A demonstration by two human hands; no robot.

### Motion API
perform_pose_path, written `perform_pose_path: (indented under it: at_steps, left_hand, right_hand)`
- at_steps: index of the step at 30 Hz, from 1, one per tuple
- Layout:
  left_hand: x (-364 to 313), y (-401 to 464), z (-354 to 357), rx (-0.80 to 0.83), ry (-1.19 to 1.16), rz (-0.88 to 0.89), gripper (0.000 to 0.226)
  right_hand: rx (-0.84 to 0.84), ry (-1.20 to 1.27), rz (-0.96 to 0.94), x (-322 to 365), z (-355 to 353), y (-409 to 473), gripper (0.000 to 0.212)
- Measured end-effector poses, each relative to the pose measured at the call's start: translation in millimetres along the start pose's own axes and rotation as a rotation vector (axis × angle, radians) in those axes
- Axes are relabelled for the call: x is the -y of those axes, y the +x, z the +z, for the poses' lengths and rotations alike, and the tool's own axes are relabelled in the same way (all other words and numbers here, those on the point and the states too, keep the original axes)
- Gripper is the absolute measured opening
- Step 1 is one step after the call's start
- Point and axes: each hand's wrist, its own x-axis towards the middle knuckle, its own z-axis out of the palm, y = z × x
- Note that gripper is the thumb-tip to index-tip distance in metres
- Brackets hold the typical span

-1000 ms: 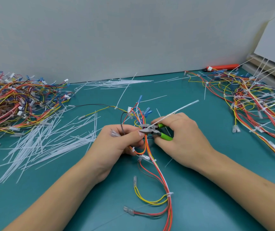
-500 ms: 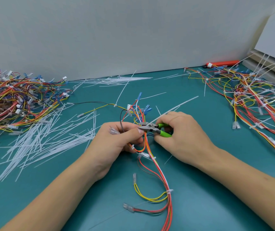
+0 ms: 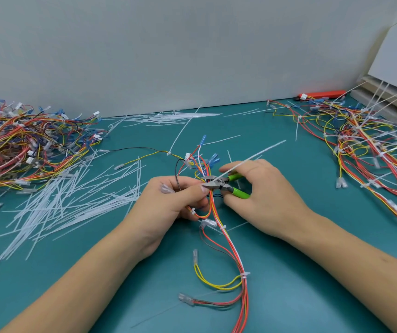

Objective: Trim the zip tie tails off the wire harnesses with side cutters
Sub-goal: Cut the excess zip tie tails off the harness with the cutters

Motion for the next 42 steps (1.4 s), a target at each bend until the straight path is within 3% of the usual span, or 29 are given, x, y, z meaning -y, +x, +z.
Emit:
perform_pose_path:
  at_steps: [11,15,18,21,25,28,30,39,42]
  left_hand:
    - [3.0,1.4,-1.2,0.014,0.020,0.013,0.011]
    - [2.1,2.0,-0.2,0.012,0.015,0.018,0.010]
    - [1.0,1.2,-0.6,0.022,0.015,0.021,0.008]
    - [-0.4,-0.3,0.5,0.017,0.001,0.025,0.008]
    - [0.7,0.2,0.7,-0.014,0.007,0.022,0.010]
    - [1.6,0.8,-0.3,-0.005,0.018,0.026,0.015]
    - [1.3,0.8,0.1,0.003,0.010,0.026,0.008]
    - [4.9,3.0,-2.3,0.014,0.021,0.020,0.013]
    - [3.7,2.5,-1.1,0.023,0.016,0.027,0.009]
  right_hand:
    - [-0.006,-0.002,-0.033,-5.3,3.1,1.5,0.024]
    - [0.006,0.001,-0.016,-5.4,4.6,1.0,0.009]
    - [-0.001,0.030,0.034,-2.6,6.3,0.3,0.027]
    - [-0.015,0.017,0.035,-2.6,6.9,-1.4,0.029]
    - [-0.016,0.007,0.033,-1.1,5.3,-0.2,0.008]
    - [0.027,-0.039,0.075,3.5,1.3,0.5,0.034]
    - [0.043,-0.024,0.064,5.4,-0.8,0.3,0.039]
    - [0.002,0.023,0.007,-1.4,3.3,0.9,0.022]
    - [0.000,0.028,0.012,-3.1,4.4,1.0,0.008]
